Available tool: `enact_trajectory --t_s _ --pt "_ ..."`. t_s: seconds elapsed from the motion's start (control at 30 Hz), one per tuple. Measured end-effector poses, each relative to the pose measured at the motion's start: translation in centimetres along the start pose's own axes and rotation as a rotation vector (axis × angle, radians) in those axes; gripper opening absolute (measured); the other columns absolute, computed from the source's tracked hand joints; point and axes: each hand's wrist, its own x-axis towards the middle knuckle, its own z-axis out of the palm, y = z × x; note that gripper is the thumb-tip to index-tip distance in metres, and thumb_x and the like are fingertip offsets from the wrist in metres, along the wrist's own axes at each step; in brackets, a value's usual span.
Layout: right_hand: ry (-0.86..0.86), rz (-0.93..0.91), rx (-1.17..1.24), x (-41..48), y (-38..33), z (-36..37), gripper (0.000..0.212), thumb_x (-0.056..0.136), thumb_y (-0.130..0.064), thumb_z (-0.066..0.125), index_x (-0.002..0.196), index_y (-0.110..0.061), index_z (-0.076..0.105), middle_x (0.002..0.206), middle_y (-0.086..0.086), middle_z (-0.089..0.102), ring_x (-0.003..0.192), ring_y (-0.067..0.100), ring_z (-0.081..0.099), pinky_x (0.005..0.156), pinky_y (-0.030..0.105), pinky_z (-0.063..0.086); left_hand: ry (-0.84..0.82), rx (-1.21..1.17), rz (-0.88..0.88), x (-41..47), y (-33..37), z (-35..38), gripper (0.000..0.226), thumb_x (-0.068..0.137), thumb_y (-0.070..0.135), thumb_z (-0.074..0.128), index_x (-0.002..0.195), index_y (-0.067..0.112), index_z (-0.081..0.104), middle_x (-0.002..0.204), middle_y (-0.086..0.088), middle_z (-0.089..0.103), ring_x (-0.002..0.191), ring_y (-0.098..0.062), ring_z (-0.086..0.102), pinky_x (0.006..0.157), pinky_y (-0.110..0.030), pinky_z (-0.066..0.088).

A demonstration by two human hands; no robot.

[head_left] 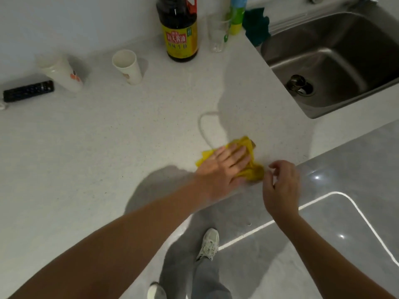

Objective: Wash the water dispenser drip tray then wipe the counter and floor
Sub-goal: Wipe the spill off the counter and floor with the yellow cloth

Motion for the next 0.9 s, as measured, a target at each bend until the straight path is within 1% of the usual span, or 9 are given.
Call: enact_trajectory --t_s 0.13,0.23,0.33,0.4,0.53,0.6,0.67,0.83,0.9 --pt "-0.188 0.046 0.151 -5.0 -2.9 0.9 0.011 0.099 -0.018 0.055 0.090 -0.025 0.051 0.077 -0.006 0.054 0.068 0.016 0.054 0.059 0.033 0.045 0.031 0.004 0.118 -8.3 0.7 -0.2 0.046 0.102 0.030 0.049 0.146 0.017 0.060 0.155 -0.005 0.055 0.146 -0.029 0.048 0.121 -0.045 0.037" --pt "-0.360 -0.016 0.162 -10.2 -6.5 2.6 0.020 0.099 -0.016 0.057 0.081 -0.022 0.050 0.066 -0.007 0.050 0.061 0.006 0.051 0.056 0.024 0.038 0.143 -0.078 0.013 -17.1 -0.6 -0.6 0.038 0.093 0.018 0.072 0.130 0.011 0.072 0.140 -0.008 0.067 0.130 -0.032 0.063 0.105 -0.051 0.054" --pt "-0.575 -0.074 0.126 -15.8 -10.7 5.0 0.025 0.100 -0.015 0.058 0.076 -0.015 0.052 0.061 -0.003 0.049 0.057 0.007 0.046 0.058 0.035 0.037 0.333 -0.174 -0.325 -28.4 -1.4 -0.9 0.029 0.093 0.019 0.071 0.120 0.010 0.078 0.126 -0.010 0.076 0.114 -0.031 0.073 0.092 -0.047 0.062" --pt "-0.706 -0.134 0.063 -19.9 -13.9 6.4 0.023 0.101 -0.020 0.058 0.079 -0.015 0.056 0.065 0.000 0.056 0.060 0.015 0.051 0.061 0.038 0.043 0.389 -0.220 -0.595 -36.4 -1.3 -1.6 0.028 0.098 0.029 0.065 0.123 0.021 0.075 0.122 -0.003 0.078 0.105 -0.028 0.077 0.081 -0.039 0.062" --pt "-0.819 -0.226 0.010 -29.3 -20.1 8.1 0.020 0.102 -0.026 0.056 0.083 -0.024 0.061 0.071 -0.003 0.065 0.066 0.017 0.062 0.067 0.037 0.055 0.272 -0.419 -1.072 -52.0 -0.7 -1.1 0.034 0.104 0.051 0.044 0.122 0.031 0.066 0.108 -0.008 0.077 0.100 -0.040 0.070 0.079 -0.043 0.056" --pt "-0.850 -0.244 -0.015 -34.2 -22.9 8.7 0.020 0.101 -0.029 0.056 0.082 -0.027 0.061 0.072 -0.004 0.066 0.068 0.017 0.064 0.070 0.041 0.059 0.267 -0.597 -1.252 -59.5 0.0 0.2 0.037 0.102 0.053 0.043 0.104 0.024 0.066 0.096 -0.013 0.075 0.099 -0.043 0.068 0.083 -0.044 0.054" --pt "-0.894 -0.267 -0.033 -38.8 -25.4 9.2 0.021 0.100 -0.029 0.056 0.080 -0.028 0.062 0.071 -0.004 0.066 0.068 0.018 0.066 0.072 0.045 0.060 0.298 -0.733 -1.390 -66.7 1.5 1.6 0.039 0.097 0.056 0.045 0.084 0.024 0.062 0.086 -0.007 0.072 0.097 -0.038 0.069 0.082 -0.040 0.052" --pt "-1.041 -0.331 -0.127 -47.9 -30.5 10.0 0.024 0.100 -0.028 0.053 0.079 -0.022 0.063 0.073 0.001 0.068 0.071 0.023 0.068 0.075 0.050 0.060 0.236 -0.836 -1.691 -82.0 6.3 5.5 0.037 0.106 0.043 0.049 0.106 0.012 0.069 0.116 -0.024 0.073 0.116 -0.043 0.064 0.094 -0.044 0.050" --pt "-1.092 -0.350 -0.164 -50.5 -31.8 10.8 0.026 0.101 -0.028 0.052 0.079 -0.022 0.064 0.073 0.003 0.069 0.070 0.023 0.068 0.074 0.048 0.059 0.231 -0.884 -1.790 -86.4 8.2 6.6 0.036 0.106 0.040 0.050 0.106 0.009 0.068 0.116 -0.025 0.073 0.115 -0.043 0.065 0.093 -0.044 0.051"
